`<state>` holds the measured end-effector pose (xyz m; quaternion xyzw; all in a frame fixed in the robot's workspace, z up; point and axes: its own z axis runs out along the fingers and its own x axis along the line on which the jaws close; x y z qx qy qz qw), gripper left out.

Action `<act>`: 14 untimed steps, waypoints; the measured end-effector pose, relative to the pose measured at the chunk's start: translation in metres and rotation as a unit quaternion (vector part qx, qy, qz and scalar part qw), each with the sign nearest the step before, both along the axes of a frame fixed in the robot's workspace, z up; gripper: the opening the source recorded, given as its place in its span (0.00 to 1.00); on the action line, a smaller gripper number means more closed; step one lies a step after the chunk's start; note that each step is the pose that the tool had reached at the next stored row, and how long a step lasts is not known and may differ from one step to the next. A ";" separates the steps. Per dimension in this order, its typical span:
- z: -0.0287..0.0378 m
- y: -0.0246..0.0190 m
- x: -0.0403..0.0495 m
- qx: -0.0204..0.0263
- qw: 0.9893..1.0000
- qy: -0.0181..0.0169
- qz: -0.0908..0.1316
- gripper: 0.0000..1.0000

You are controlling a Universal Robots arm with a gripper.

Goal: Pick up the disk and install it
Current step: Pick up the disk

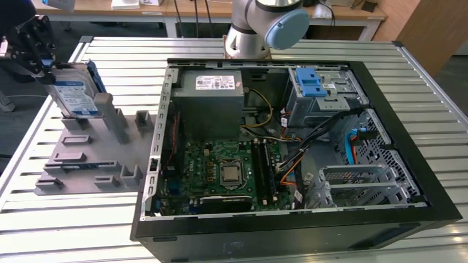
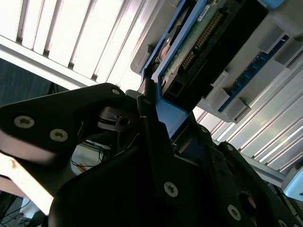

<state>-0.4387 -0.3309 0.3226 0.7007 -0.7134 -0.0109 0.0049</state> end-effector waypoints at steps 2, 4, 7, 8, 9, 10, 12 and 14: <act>0.0007 0.0000 0.0000 0.000 1.000 0.000 0.000 0.37; 0.0014 0.0000 0.0000 0.000 1.000 0.000 0.000 0.37; 0.0029 0.0000 0.0000 0.000 1.000 0.000 0.000 0.37; 0.0036 0.0000 0.0000 0.000 1.000 0.000 0.000 0.37; 0.0042 0.0000 0.0000 0.000 1.000 0.000 0.000 0.37; 0.0046 0.0000 0.0000 0.000 1.000 0.000 0.000 0.37; 0.0053 0.0000 0.0000 0.000 1.000 0.000 0.000 0.37; 0.0062 0.0000 0.0000 0.000 1.000 0.000 0.000 0.37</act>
